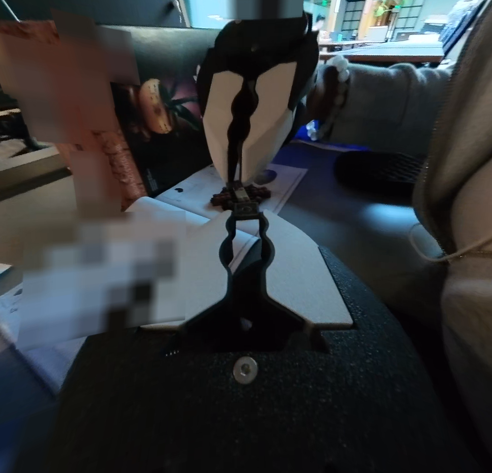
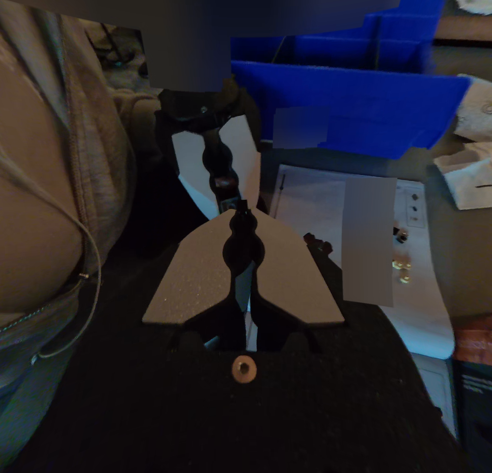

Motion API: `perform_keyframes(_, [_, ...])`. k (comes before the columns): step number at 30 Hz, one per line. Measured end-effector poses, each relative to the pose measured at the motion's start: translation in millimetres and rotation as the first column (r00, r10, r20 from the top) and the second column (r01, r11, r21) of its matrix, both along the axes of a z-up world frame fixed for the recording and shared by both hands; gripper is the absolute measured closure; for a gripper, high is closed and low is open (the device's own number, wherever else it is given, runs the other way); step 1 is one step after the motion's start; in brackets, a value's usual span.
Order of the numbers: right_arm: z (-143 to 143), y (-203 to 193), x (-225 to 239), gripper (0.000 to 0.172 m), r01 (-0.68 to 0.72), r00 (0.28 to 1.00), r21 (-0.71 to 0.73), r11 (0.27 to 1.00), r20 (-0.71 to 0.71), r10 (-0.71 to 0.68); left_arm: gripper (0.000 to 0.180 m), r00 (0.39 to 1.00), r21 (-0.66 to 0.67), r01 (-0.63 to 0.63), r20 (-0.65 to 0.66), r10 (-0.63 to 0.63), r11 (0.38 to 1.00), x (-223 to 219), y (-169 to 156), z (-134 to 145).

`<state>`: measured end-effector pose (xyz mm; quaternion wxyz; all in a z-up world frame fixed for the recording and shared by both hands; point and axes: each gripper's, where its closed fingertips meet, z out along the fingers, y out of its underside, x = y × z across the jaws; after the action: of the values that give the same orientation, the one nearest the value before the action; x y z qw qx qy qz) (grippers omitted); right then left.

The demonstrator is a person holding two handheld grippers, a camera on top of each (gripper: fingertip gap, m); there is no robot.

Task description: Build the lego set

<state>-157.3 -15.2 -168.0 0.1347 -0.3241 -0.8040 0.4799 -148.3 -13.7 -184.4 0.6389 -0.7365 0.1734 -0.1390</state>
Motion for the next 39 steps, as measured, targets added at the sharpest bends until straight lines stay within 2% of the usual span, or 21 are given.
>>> perform_keyframes(9, [-13.5,-1.6,5.5,0.169,-0.066,0.997,0.104,0.992,0.042,0.062,0.164,0.999,-0.044,0.05,0.002,-0.05,0.998,4.8,-0.4,-5.5])
perform_keyframes(19, [-21.5,-1.0,10.6,0.169,-0.092,0.995,0.143,0.985,0.058,0.084,0.164,0.997,-0.089,0.075,-0.028,-0.078,0.993,9.6,0.6,-12.2])
perform_keyframes(27, [-25.8,-0.2,12.3,0.168,-0.125,0.991,0.303,0.945,0.081,0.106,0.164,0.995,-0.102,0.086,-0.042,-0.09,0.991,11.2,0.4,-15.0])
perform_keyframes(33, [-26.9,1.2,11.7,0.168,-0.134,0.991,0.459,0.878,0.086,0.106,0.164,0.995,-0.104,0.082,-0.042,-0.087,0.991,10.8,0.9,-15.6])
perform_keyframes(39, [-23.4,0.8,8.6,0.168,-0.112,0.993,0.446,0.888,0.085,0.083,0.164,0.997,-0.078,0.07,-0.022,-0.072,0.994,8.0,0.5,-11.7])
